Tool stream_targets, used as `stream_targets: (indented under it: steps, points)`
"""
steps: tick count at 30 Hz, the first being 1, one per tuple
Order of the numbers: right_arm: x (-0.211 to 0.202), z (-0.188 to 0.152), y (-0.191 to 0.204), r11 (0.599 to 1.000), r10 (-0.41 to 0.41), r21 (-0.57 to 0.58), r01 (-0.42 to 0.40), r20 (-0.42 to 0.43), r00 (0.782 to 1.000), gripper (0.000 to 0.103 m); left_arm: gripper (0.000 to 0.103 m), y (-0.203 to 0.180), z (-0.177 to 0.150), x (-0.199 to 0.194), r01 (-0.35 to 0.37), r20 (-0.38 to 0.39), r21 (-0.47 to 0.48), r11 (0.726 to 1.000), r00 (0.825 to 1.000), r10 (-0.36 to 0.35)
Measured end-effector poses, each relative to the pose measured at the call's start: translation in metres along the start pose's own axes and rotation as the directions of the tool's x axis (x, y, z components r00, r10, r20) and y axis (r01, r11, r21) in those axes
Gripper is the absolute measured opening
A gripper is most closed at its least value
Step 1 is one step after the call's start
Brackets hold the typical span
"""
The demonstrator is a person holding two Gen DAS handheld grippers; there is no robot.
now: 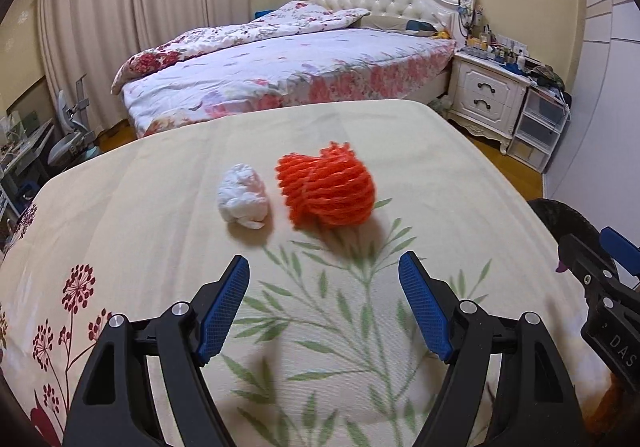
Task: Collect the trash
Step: 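Move both open tools back over the white tissue and red foam net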
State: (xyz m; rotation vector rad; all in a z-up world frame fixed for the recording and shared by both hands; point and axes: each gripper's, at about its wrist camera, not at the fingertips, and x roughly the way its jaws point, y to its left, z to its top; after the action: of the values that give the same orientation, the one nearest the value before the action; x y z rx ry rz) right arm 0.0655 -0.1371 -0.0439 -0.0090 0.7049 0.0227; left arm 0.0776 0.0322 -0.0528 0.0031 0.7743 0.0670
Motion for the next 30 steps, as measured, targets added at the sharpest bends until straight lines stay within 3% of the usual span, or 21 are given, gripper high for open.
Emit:
stream_targets:
  steps: [14, 30]
  points:
    - [0.032, 0.007, 0.076, 0.984, 0.107, -0.125, -0.125, -0.144, 0.984, 0.067, 0.075, 0.056, -0.002, 0.010, -0.062, -0.060, -0.065, 0.996, 0.997, 0.058]
    - [0.059, 0.024, 0.141, 0.963, 0.161, -0.188, -0.195, -0.182, 0.970, 0.068, 0.075, 0.119, -0.008, 0.005, -0.131, -0.079, -0.150, 0.980, 0.990, 0.120]
